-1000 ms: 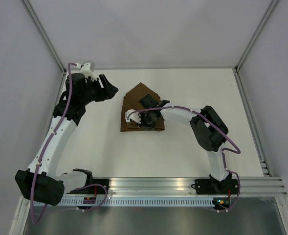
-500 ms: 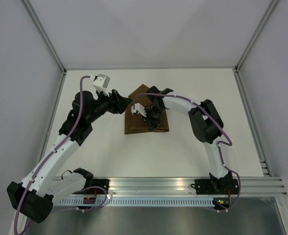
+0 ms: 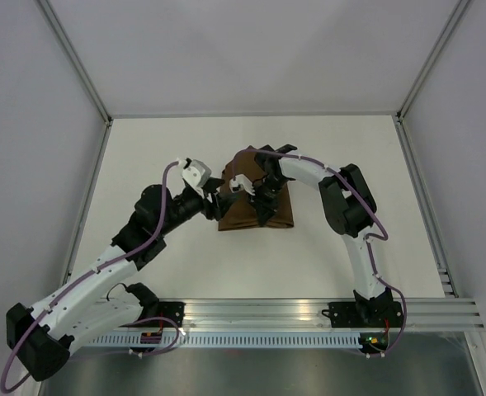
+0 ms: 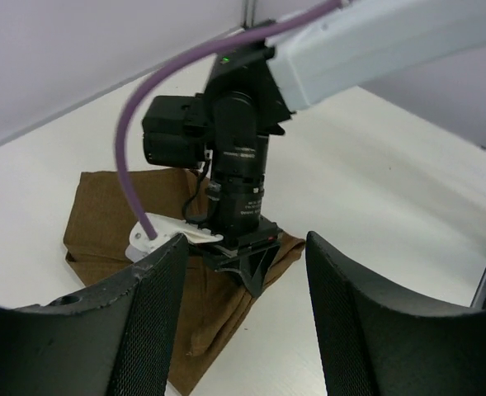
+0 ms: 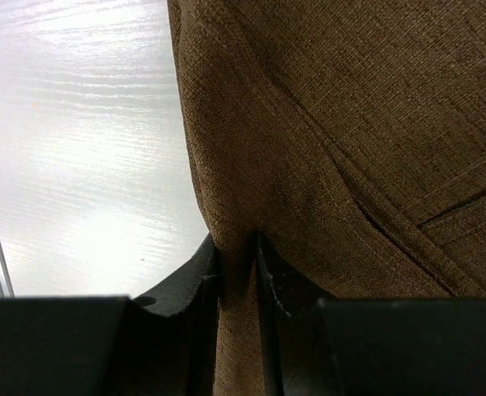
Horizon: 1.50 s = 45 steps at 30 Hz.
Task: Fold the napkin, place the utensils inside, and roll it up
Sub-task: Roll the napkin at the center of the board.
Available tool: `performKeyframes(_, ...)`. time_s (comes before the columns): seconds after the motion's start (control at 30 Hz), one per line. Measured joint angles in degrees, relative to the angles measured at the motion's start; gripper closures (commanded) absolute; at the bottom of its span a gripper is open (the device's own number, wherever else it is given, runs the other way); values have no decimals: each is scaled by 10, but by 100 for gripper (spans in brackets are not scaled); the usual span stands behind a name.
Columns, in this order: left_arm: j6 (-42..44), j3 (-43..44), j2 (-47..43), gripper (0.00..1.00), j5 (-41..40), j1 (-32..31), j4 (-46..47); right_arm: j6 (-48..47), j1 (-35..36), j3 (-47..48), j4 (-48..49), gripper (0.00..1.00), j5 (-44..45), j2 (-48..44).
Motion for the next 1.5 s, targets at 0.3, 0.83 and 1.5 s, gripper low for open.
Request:
performKeyframes(0.3, 158, -34, 75, 33, -61, -114, 59, 0, -13, 35, -41, 92, -25, 29)
performKeyframes(0.83, 282, -32, 302, 29, -159, -174, 59, 0, -35, 60, -96, 93, -50, 57)
performKeyframes(1.5, 375, -9, 475, 27, -210, -199, 146, 0, -43, 65, -119, 96, -56, 66)
